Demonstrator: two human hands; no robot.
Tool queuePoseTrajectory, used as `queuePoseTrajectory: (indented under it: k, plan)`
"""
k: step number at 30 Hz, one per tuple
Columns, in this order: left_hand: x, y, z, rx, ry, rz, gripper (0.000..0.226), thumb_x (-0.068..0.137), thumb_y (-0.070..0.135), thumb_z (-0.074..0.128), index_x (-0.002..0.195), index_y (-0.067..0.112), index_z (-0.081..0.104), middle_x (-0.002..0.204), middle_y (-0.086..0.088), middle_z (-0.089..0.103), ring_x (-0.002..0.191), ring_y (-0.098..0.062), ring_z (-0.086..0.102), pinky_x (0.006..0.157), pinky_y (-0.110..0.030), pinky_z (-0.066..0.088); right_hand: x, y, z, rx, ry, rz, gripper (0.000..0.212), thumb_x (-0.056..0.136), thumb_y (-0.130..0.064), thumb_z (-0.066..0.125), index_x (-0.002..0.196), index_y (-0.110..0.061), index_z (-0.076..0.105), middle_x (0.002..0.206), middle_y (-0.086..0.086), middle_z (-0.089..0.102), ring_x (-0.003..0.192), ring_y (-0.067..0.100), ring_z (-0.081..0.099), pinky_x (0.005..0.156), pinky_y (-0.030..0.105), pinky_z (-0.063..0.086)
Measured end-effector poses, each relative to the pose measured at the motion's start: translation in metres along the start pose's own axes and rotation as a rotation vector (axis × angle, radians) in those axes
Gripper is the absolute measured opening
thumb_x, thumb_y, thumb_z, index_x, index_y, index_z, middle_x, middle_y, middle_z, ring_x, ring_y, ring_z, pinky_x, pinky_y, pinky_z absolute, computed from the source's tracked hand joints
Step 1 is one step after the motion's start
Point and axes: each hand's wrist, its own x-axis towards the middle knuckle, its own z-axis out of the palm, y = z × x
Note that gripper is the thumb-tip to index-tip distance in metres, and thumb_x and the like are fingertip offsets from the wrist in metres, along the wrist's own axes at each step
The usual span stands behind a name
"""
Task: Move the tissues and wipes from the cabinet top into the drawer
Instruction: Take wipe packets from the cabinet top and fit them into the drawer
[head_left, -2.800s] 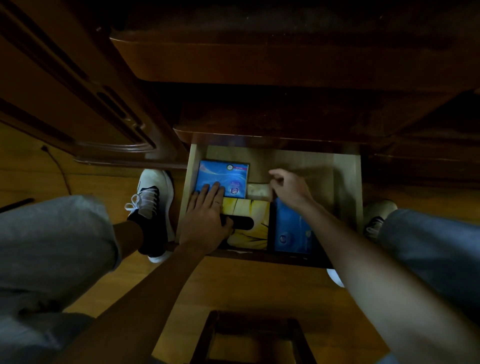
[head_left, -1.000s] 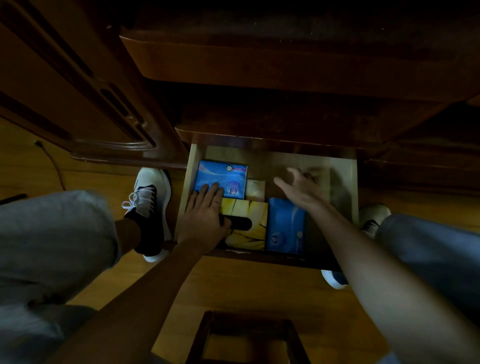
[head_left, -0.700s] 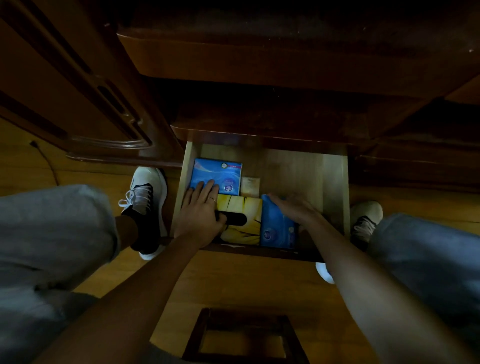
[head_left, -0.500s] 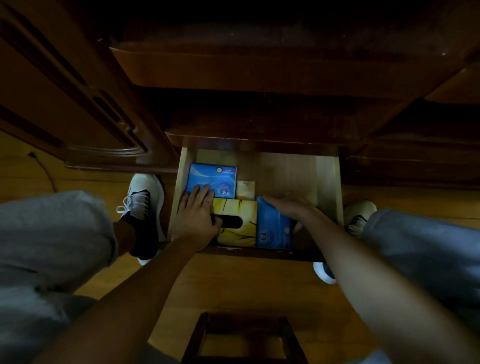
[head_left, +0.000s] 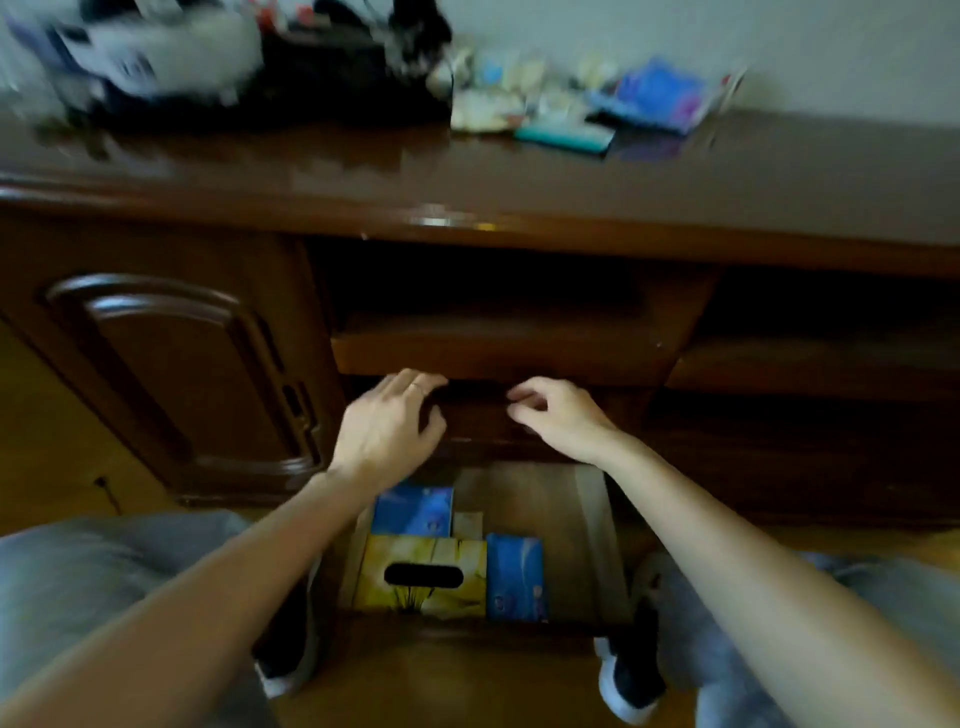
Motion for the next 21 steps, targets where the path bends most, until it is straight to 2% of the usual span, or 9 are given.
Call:
queuePoseTrajectory:
  k: [4,7,9,10,13,15,18,19,21]
  plan:
    - [0.053,0.029,-0.088,0.005,0.372,0.151,0.025,0.093,0.026,0.055,0.114,0.021,0.068,0.104,0.006,0.068,0.098,-0.012,0.062,0.064,-0.025,0.051,-0.036,-0.07,-0.073,0.038,0.254,-0.289,0.015,0.099,-0.036,0.059,0.107,-0.041,0.072,0.089,-0.02,0.075,0.069,0.004,0.071,0.074,0.033,0.061]
    - [0.1,0.042,-0.132,0.029,0.474,0.205,0.021,0.093,0.024,0.054,0.107,0.018,0.069,0.099,0.005,0.068,0.096,-0.015,0.061,0.058,-0.029,0.052,-0.037,-0.108,-0.125,-0.036,0.442,-0.396,0.015,0.096,-0.043,0.056,0.097,-0.043,0.071,0.084,-0.026,0.074,0.072,0.0,0.069,0.068,0.027,0.056]
    - [0.133,0.044,-0.146,0.036,0.426,0.161,0.02,0.092,0.025,0.058,0.107,0.019,0.069,0.101,0.004,0.066,0.099,-0.018,0.06,0.059,-0.031,0.05,-0.02,-0.12,-0.156,-0.16,0.585,-0.381,0.014,0.095,-0.044,0.056,0.101,-0.045,0.069,0.091,-0.029,0.07,0.09,-0.003,0.064,0.068,0.022,0.048]
    - [0.149,0.043,-0.148,0.045,0.377,0.123,0.021,0.092,0.027,0.058,0.11,0.02,0.068,0.104,0.004,0.066,0.101,-0.019,0.059,0.061,-0.029,0.046,-0.008,-0.121,-0.169,-0.215,0.611,-0.344,0.017,0.096,-0.044,0.057,0.109,-0.046,0.067,0.101,-0.027,0.067,0.1,0.0,0.061,0.071,0.025,0.047]
    - [0.196,0.032,-0.142,0.061,0.198,0.017,0.031,0.093,0.035,0.057,0.121,0.024,0.064,0.115,0.002,0.061,0.112,-0.02,0.054,0.068,-0.031,0.042,0.028,-0.111,-0.194,-0.381,0.454,-0.164,0.039,0.098,-0.049,0.057,0.135,-0.035,0.059,0.129,-0.006,0.062,0.125,0.018,0.053,0.091,0.039,0.049]
    - [0.227,0.022,-0.135,0.067,0.092,-0.007,0.036,0.094,0.038,0.056,0.127,0.026,0.061,0.123,0.001,0.059,0.116,-0.021,0.052,0.075,-0.034,0.046,0.052,-0.105,-0.202,-0.526,0.413,-0.129,0.036,0.095,-0.058,0.055,0.122,-0.036,0.067,0.119,-0.008,0.065,0.114,0.017,0.059,0.082,0.036,0.05]
    - [0.272,0.013,-0.12,0.063,0.043,-0.023,0.039,0.094,0.037,0.055,0.131,0.027,0.058,0.128,0.001,0.057,0.119,-0.02,0.052,0.083,-0.037,0.049,0.09,-0.113,-0.213,-0.628,0.458,-0.137,0.033,0.09,-0.065,0.051,0.091,-0.038,0.068,0.086,-0.016,0.063,0.079,0.011,0.06,0.059,0.03,0.04]
    - [0.288,0.012,-0.115,0.051,0.062,-0.026,0.039,0.095,0.036,0.054,0.132,0.026,0.058,0.129,0.0,0.057,0.119,-0.02,0.052,0.084,-0.037,0.049,0.104,-0.117,-0.217,-0.631,0.463,-0.135,0.03,0.09,-0.063,0.051,0.089,-0.037,0.067,0.082,-0.015,0.062,0.076,0.011,0.059,0.055,0.028,0.037]
    - [0.323,0.009,-0.108,0.034,0.137,-0.035,0.038,0.096,0.032,0.052,0.132,0.024,0.059,0.13,-0.002,0.058,0.121,-0.022,0.051,0.088,-0.038,0.05,0.138,-0.122,-0.226,-0.585,0.529,-0.139,0.022,0.092,-0.056,0.053,0.092,-0.037,0.064,0.087,-0.014,0.066,0.08,0.011,0.062,0.054,0.028,0.037]
